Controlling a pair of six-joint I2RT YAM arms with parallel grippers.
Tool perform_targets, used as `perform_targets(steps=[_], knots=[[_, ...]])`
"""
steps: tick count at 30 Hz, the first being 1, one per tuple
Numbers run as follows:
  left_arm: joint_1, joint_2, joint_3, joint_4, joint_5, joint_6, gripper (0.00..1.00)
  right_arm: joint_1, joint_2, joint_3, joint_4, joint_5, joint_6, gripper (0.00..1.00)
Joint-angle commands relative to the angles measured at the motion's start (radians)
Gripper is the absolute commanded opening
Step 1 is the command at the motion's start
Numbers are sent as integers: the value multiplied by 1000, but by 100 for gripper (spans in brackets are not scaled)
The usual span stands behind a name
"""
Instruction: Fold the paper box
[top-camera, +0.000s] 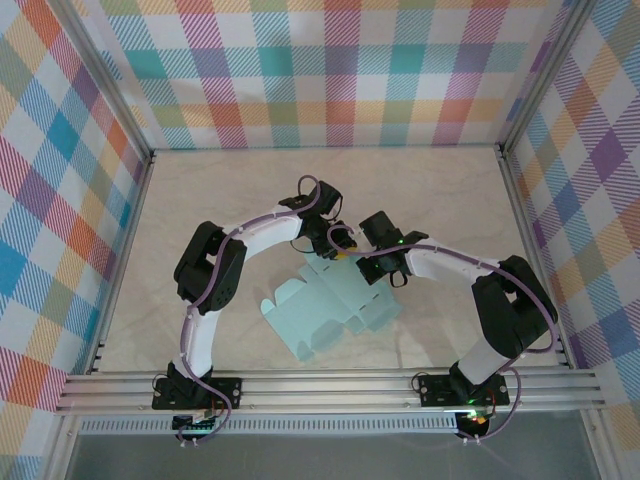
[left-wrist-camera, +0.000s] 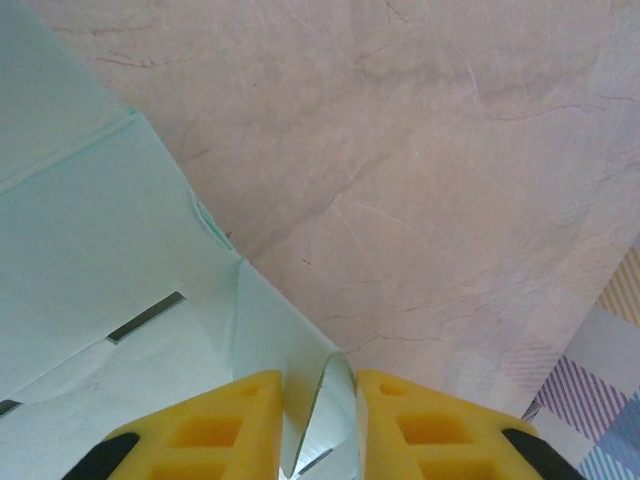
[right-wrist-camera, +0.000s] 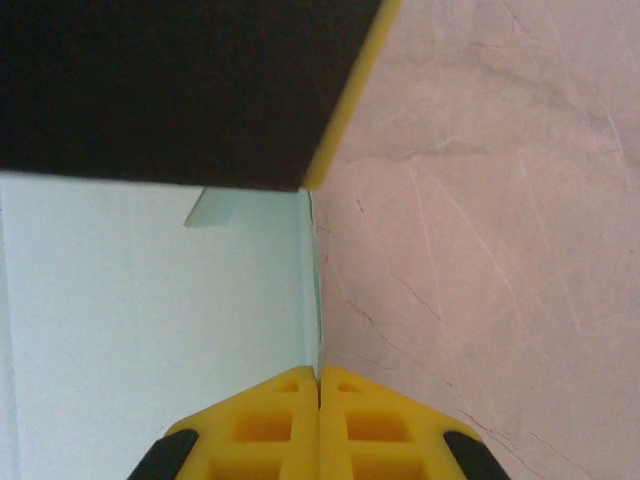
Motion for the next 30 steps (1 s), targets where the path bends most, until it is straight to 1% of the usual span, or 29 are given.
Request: perform_targets(steps=[1,3,5,6,7,8,9,12,14,17,21,25,28,30], knots=[[-24,9,34,-14,-2,-16,21,27,-9,11,37,-13,-70,0],[-24,12,34,-15,-7,-17,17,30,-11,11,42,-15,-74,0],[-24,16,37,-16,-8,-16,17,29,-12,9,47,-15,-77,0],[-24,18,38,-20,-10,-16,20,29,-13,7,52,-15,-79,0],[-24,18,40,-20,-16,-16,26,29,-12,5,55,-15,-82,0],[-23,17,38,-21,-26,-18,35,29,-13,1,58,-18,-85,0],[-21,18,36,-14,-34,-29,40,29,-13,-3,62,-20,-89,0],[-12,15,34,0,-57,-57,52,30,-17,-21,84,-28,-95,0],[-11,15,54,-20,-91,-58,53,30,-23,-37,101,-40,-101,0],[-2,26,80,-26,-61,-76,55,31,-37,-61,126,-32,-128,0],[6,10,83,-36,-58,-93,58,32,-44,-80,143,9,-171,0],[12,-6,75,-27,-43,-114,59,33,-52,-97,179,60,-197,0],[19,-51,52,-29,-77,-99,59,29,-53,-82,160,97,-180,0],[22,-85,47,-73,-124,-65,60,15,-46,-62,129,110,-147,0]])
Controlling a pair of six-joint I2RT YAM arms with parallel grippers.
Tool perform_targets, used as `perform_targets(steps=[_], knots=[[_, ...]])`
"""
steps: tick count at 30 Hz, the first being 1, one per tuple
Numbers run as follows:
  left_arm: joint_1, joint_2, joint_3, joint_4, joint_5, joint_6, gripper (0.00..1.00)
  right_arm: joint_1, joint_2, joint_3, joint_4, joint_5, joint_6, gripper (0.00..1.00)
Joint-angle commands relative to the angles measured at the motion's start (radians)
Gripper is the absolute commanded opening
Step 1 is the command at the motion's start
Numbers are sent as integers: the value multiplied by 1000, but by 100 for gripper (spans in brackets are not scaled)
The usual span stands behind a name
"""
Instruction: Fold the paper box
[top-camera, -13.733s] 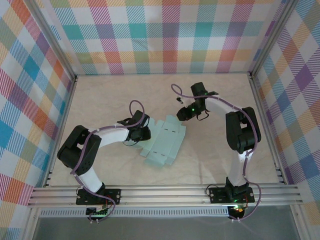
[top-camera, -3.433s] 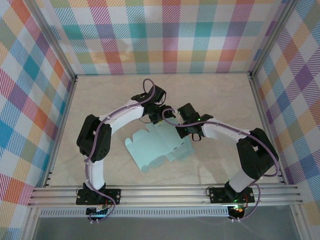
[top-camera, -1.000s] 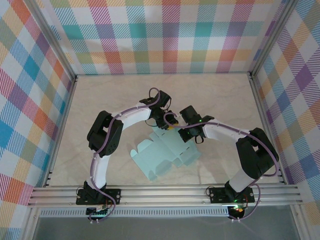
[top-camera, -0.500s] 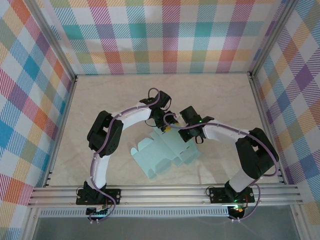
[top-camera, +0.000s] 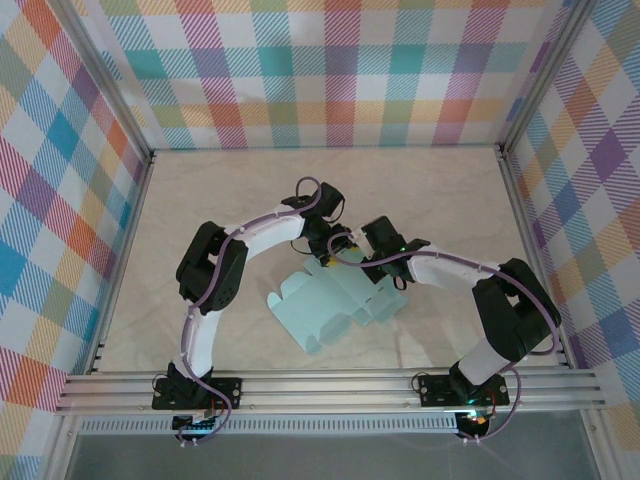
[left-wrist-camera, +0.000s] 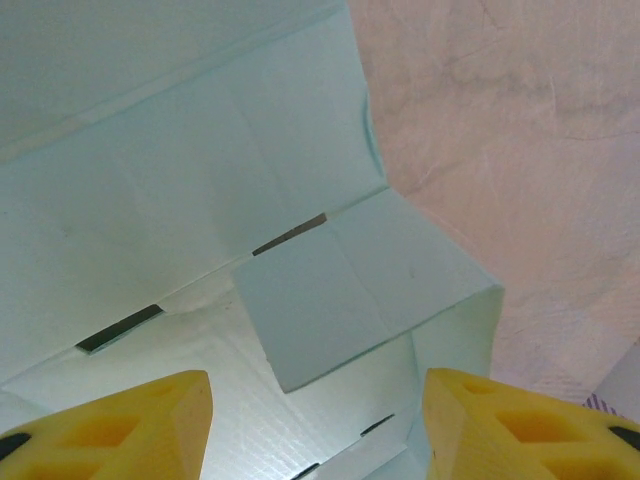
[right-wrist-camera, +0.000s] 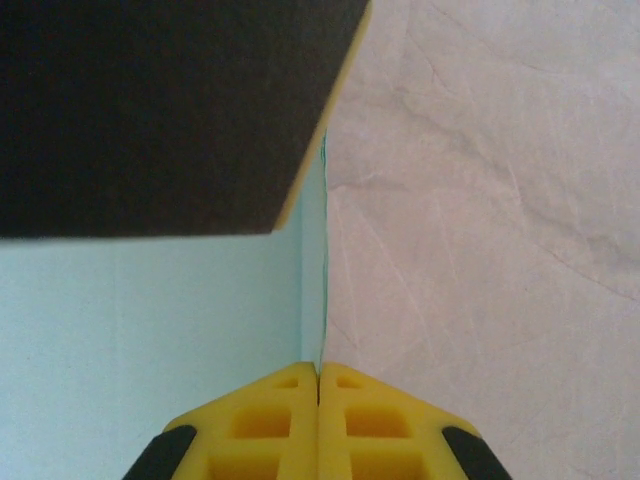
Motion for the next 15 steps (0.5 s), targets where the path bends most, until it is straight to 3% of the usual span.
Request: perform_targets(steps=[1,6,15], knots=[[23,-107,7,13,-56,1,60,11,-27,14,-19,-12,-12,0],[52,-185,-101,8,-70,18,60,-54,-43,37,-62,-111,85,0],[73,-244,-160,28,-24,32,62,-77,-4,73,-126,-116,84,0]])
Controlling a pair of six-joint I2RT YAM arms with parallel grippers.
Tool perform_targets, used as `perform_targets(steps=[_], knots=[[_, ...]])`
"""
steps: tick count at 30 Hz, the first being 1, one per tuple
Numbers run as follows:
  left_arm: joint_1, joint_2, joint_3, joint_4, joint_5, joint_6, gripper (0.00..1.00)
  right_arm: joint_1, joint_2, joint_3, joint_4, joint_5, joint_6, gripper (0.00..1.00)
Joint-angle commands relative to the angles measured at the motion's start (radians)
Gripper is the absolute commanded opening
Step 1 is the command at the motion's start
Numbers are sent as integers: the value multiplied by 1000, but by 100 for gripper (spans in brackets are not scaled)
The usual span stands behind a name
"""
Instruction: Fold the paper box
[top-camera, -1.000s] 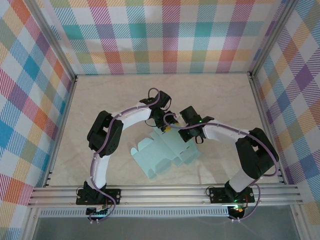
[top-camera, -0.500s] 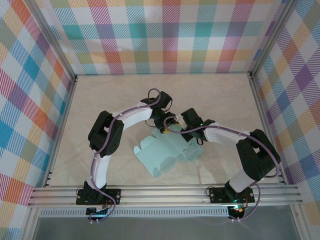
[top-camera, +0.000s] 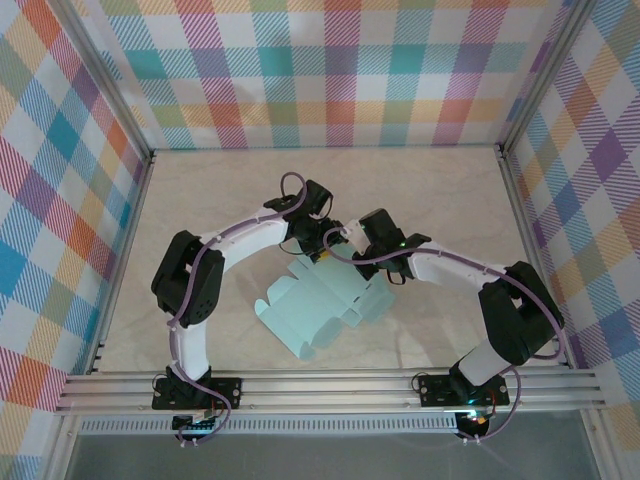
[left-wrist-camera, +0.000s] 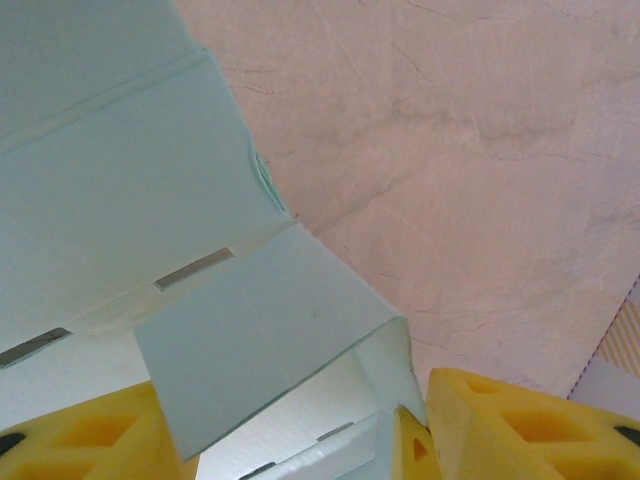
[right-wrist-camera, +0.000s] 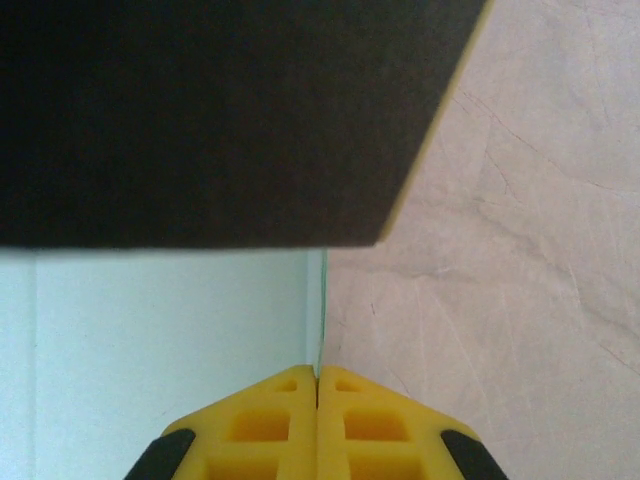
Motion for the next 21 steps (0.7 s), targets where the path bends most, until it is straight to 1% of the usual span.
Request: perform_targets(steps=[1,3,5,6,8,9,10,11,13,16,19,21], knots=[[54,-79,-16,-38,50,36,63,-72,20,14,-102,47,107,0],[63,-99,-17,-42,43,27,64,-75,15,-1,-85,73,109,0],[72,-128,-22,-55,4,30,64,-77,1,-26,-58,90,101,0],[74,-139,-17,-68,-15,41,63,-80,-2,-31,-56,84,104,0],[75,-146,-9,-81,-31,53,53,-95,-5,-27,-70,27,133,0],[76,-144,-7,-84,-33,51,50,-106,-7,-24,-76,-12,145,0],[77,-137,-9,-77,-25,49,49,-107,-7,-22,-75,-20,145,0],[77,-129,-11,-66,-15,40,50,-106,-9,-24,-70,-26,140,0],[80,-124,-22,-18,8,5,54,-101,-27,-52,-28,-23,103,0],[79,-94,34,-27,26,-11,63,-87,-81,-113,48,-4,10,0],[79,-63,102,-47,31,-6,65,-68,-147,-180,140,12,-84,0],[79,-34,141,-63,43,-4,66,-50,-182,-224,219,44,-129,0]])
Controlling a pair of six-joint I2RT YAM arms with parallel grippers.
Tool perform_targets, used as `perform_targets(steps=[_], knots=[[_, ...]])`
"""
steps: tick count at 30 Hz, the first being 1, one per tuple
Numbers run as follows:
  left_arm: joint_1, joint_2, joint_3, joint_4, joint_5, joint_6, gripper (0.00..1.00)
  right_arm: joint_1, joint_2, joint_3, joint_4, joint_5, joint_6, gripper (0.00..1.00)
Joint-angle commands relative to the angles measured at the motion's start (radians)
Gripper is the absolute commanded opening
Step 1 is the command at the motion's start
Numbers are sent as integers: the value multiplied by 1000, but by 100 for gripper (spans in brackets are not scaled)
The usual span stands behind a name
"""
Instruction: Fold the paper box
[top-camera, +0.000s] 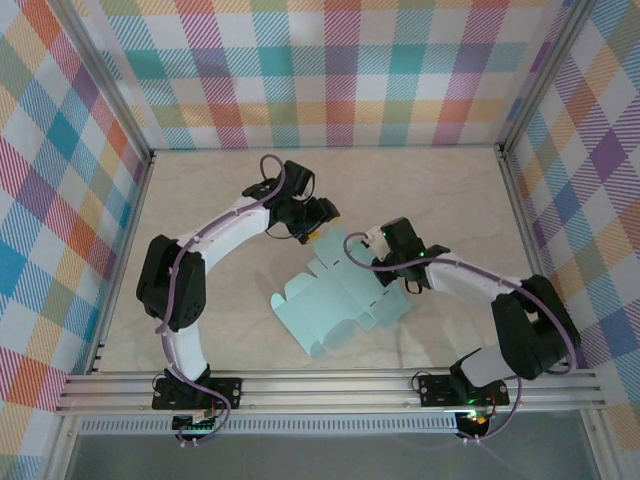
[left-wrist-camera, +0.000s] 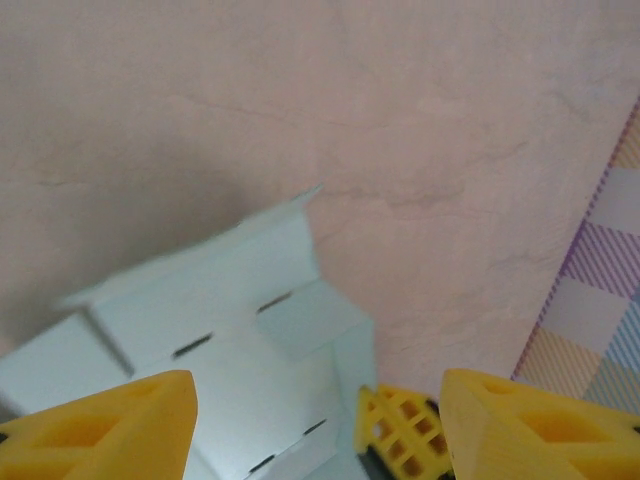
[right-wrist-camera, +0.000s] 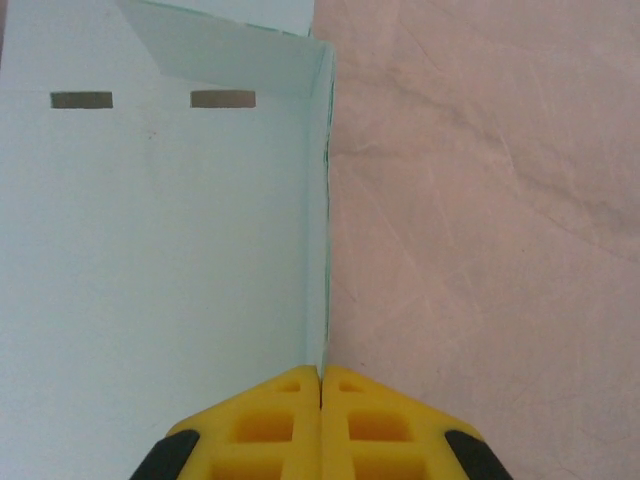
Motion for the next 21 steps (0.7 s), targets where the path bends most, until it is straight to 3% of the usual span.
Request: perform_targets(steps=[1,9,17,21], knots=[[-1,40,74,-29,39,-8,66,32,-67,-56,174,39,-142,0],[-18,85,80,43,130,-84,69,105,-105,-107,309,230,-267,0],[-47,117,72,74,157,-113,66,108,-108,-83,291,223,-277,0],[-59,142,100,79,168,-117,56,121,-90,-76,284,222,-277,0]])
